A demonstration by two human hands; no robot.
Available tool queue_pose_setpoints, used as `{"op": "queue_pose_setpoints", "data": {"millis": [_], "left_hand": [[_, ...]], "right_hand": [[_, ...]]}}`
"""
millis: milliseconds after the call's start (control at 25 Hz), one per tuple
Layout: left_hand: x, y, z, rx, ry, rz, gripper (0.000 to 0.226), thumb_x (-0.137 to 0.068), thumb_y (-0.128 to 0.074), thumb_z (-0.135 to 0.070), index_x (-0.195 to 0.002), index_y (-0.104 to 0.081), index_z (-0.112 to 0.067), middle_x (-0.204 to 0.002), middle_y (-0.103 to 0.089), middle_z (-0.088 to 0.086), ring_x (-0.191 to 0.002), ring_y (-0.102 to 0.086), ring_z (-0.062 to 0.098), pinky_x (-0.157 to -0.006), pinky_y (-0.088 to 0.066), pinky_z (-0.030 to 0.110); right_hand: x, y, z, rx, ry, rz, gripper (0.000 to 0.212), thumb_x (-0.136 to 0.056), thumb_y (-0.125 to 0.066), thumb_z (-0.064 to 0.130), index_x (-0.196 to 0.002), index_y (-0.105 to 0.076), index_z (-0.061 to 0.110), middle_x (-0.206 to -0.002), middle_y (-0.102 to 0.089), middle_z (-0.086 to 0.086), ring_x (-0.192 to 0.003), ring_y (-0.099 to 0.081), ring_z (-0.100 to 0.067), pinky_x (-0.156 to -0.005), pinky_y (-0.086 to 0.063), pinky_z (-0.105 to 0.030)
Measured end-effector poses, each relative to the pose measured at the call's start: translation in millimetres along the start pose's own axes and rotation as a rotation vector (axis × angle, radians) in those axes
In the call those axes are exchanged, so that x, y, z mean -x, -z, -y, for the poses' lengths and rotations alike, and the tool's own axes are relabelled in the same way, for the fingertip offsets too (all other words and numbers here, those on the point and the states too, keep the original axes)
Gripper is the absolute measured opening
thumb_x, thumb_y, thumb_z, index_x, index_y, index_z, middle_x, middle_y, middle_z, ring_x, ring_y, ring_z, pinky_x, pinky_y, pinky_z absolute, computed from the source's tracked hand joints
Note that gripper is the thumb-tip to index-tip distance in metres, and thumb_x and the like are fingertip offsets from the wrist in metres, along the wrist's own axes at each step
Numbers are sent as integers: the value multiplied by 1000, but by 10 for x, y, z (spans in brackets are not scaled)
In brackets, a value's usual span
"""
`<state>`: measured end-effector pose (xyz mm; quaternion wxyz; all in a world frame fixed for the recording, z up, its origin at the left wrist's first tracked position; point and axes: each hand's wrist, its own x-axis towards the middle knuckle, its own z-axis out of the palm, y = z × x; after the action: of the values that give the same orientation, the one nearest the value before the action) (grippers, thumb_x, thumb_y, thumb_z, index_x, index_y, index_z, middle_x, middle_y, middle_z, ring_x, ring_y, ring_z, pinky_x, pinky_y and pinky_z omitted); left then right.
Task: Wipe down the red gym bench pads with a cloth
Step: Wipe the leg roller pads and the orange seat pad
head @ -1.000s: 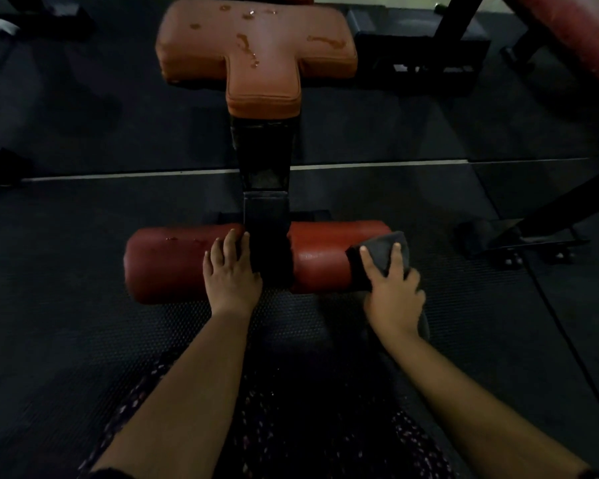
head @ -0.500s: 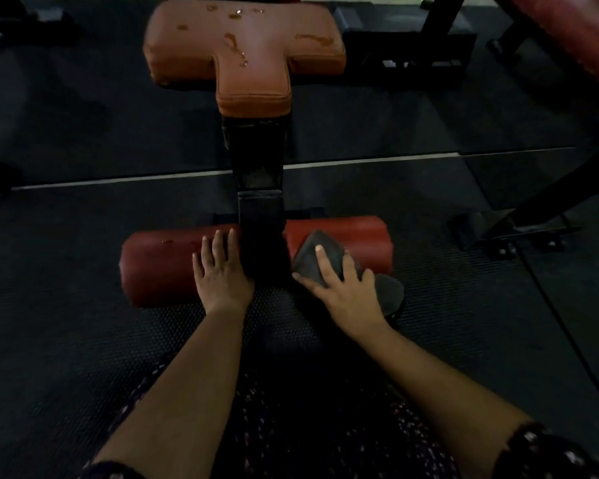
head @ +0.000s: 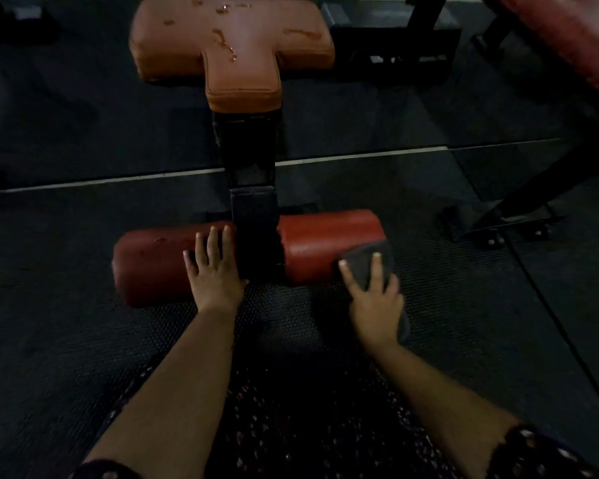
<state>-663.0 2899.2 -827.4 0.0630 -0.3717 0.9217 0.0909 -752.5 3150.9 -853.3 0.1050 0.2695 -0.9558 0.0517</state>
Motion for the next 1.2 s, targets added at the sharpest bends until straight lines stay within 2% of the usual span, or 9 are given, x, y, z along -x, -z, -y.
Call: {"op": "queue_pose_setpoints", "data": {"millis": [80, 200, 400, 600, 760, 880, 960, 1080, 1200], "left_hand": [[9, -5, -10, -9, 4, -1, 103, -89, -63, -42, -155, 14, -22, -163, 13, 2, -149, 16, 27, -118, 8, 48], [8, -21, -17, 7, 15, -24, 92, -94, -56, -37, -155, 11, -23, -164, 10, 2, -149, 13, 27, -120, 5, 50], [18, 53, -81, 33, 5, -8, 96, -89, -59, -45, -155, 7, -27, -163, 7, 1, -150, 9, 28, -119, 5, 50], [29, 26, -66, 58, 41, -86, 97, -91, -60, -37, -155, 8, -12, -162, 15, 8, -150, 8, 27, -121, 4, 41], [44, 73, -20, 67, 50, -79, 101, -89, -62, -40, -154, 9, -9, -163, 12, 8, -150, 9, 25, -120, 5, 39], [41, 102, -26, 89, 42, -59, 94, -90, -62, -36, -155, 0, -8, -164, 2, 9, -150, 4, 26, -122, 0, 40], [42, 110, -29, 117, 43, -59, 93, -89, -63, -32, -155, -3, -7, -164, -2, 11, -150, 2, 27, -122, -1, 39], [30, 76, -87, 180, 43, -108, 94, -87, -64, -27, -155, -3, -7, -163, -6, 12, -150, 0, 28, -122, -1, 41], [-5, 53, -273, 233, -101, -227, 95, -88, -61, -37, -155, -1, -8, -163, -7, 10, -151, -1, 24, -122, 0, 41]], "right_hand": [[12, -91, 318, 23, 238, -24, 54, -85, -48, 25, -135, -50, 42, -149, -31, -15, -111, -46, -48, -66, -50, -53], [-92, -232, 522, 93, 532, -98, 35, -90, -45, 27, -118, -66, 35, -151, -28, -9, -116, -42, -44, -67, -52, -51], [-383, -112, -335, 460, 988, -140, 53, -90, -35, 18, -139, -50, 32, -152, -25, -3, -121, -39, -42, -72, -48, -53], [-248, -1, -1183, 532, 899, -76, 55, -89, -30, 18, -136, -56, 27, -155, -16, -8, -124, -35, -44, -77, -40, -56], [-169, -216, -382, 500, 1061, -79, 54, -91, -32, 18, -140, -50, 28, -154, -18, -7, -124, -34, -42, -71, -48, -53], [-184, -371, 237, 647, 1222, -62, 48, -95, -41, 27, -142, -49, 22, -160, -8, -7, -132, -27, -41, -80, -47, -52], [-224, -391, 156, 727, 1227, -34, 45, -94, -48, 32, -137, -55, 19, -162, -11, -2, -135, -30, -36, -83, -47, -51], [-146, -346, -486, 573, 1055, -10, 41, -85, -60, 29, -124, -66, 19, -159, -14, 0, -129, -34, -38, -76, -50, -54], [139, -199, -1068, 261, 603, 8, 52, -83, -43, 20, -131, -60, 28, -161, -11, -1, -124, -36, -44, -76, -45, -54]]}}
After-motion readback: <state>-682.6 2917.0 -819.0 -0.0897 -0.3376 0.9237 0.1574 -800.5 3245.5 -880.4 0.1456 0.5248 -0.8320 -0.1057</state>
